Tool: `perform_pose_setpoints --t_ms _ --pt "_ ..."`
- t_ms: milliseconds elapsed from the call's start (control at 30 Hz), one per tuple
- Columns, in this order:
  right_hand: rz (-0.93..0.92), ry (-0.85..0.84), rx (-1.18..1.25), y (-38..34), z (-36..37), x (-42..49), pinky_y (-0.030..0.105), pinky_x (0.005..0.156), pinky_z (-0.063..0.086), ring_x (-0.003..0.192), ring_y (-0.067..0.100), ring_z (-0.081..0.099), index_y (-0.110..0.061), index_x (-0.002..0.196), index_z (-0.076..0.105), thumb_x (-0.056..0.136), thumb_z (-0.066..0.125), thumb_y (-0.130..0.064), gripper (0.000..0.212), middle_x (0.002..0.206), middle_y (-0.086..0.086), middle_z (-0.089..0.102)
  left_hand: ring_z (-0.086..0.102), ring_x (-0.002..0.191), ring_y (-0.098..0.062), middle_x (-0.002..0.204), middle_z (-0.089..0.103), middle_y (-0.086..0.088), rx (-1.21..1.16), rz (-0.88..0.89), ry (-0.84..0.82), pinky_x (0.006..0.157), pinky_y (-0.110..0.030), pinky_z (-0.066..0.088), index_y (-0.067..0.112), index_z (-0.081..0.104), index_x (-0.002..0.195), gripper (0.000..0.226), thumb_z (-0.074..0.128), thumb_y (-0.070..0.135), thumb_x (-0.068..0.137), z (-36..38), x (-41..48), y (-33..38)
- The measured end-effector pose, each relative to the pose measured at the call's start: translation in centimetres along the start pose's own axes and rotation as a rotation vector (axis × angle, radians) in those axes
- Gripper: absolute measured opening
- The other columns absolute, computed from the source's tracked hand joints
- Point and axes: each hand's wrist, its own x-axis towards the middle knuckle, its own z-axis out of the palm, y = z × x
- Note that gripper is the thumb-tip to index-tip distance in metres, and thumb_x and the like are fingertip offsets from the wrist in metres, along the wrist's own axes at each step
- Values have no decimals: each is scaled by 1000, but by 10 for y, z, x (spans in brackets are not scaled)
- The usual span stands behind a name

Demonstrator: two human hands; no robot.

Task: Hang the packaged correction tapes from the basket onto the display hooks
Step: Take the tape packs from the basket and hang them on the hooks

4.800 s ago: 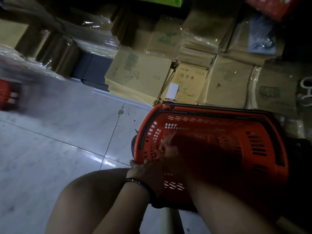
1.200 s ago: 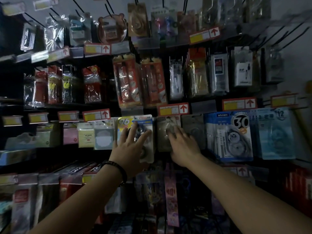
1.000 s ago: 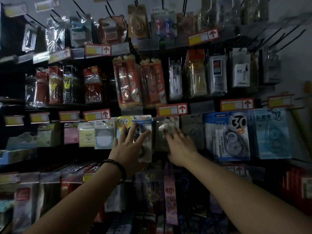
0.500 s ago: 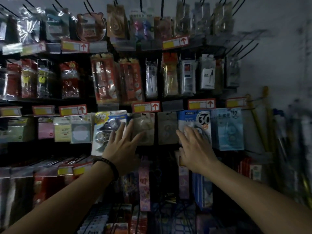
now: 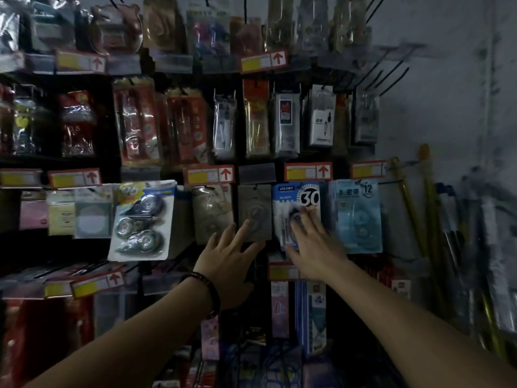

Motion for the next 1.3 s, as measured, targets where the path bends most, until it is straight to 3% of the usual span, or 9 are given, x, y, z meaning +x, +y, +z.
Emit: perform_pose_setpoints --t_ms 167,400,533,600,667,733,900,1100,1300 --pt "-34 -40 39 5 2 18 57 124 27 160 27 -13 -21 165 10 105 39 -60 77 172 0 -25 -11 162 -37 174 -25 -4 5 -2 -36 131 -58 12 41 1 166 95 59 62 94 4 11 10" --pt "-70 -57 221 18 -4 11 55 128 19 160 19 -14 -25 166 12 106 39 -58 73 172 -6 -22 -3 162 -37 176 -15 -5 -36 7 -7 129 -60 17 41 5 164 89 55 67 95 -4 20 24" --pt "-47 140 239 29 -12 -16 51 123 32 158 25 17 -22 161 30 106 42 -55 65 173 1 12 -2 162 -37 175 -17 -5 -56 23 35 129 -59 20 42 -2 164 93 54 70 95 -2 26 35" --pt "6 285 220 40 -11 -33 49 114 42 148 28 33 -18 152 41 103 48 -50 59 161 7 34 -3 162 -38 175 -20 -5 -62 36 50 129 -58 20 42 -6 164 97 57 68 95 -2 24 39" --pt "82 392 96 54 -7 -47 49 106 49 142 30 37 -17 148 44 100 52 -50 59 154 10 39 -3 162 -37 174 -20 -6 -64 57 65 129 -57 20 41 -6 164 98 57 67 94 -3 22 43" --pt "175 386 8 66 -4 -55 50 108 49 149 34 26 -17 155 34 98 52 -54 70 163 14 26 -1 162 -36 175 -19 -6 -65 77 84 129 -55 20 41 -4 164 97 58 65 93 -3 20 47" --pt "224 220 102 85 12 -43 50 128 24 160 26 -13 -17 166 -1 101 42 -65 91 173 3 -18 -2 162 -36 174 -22 -6 -61 93 63 129 -56 20 40 -4 165 97 58 64 93 3 23 52" --pt "266 87 91 89 9 -25 47 131 10 159 23 -18 -12 165 -11 99 36 -73 102 173 5 -20 1 161 -36 174 -19 -6 -36 86 37 128 -55 21 40 -4 165 99 60 63 92 12 26 50" --pt "258 -19 120 88 -8 -24 49 131 8 159 25 -19 -11 165 -11 100 40 -70 101 172 7 -22 3 161 -36 175 -13 -6 -45 34 3 128 -55 24 37 -1 165 98 60 63 93 13 19 48"
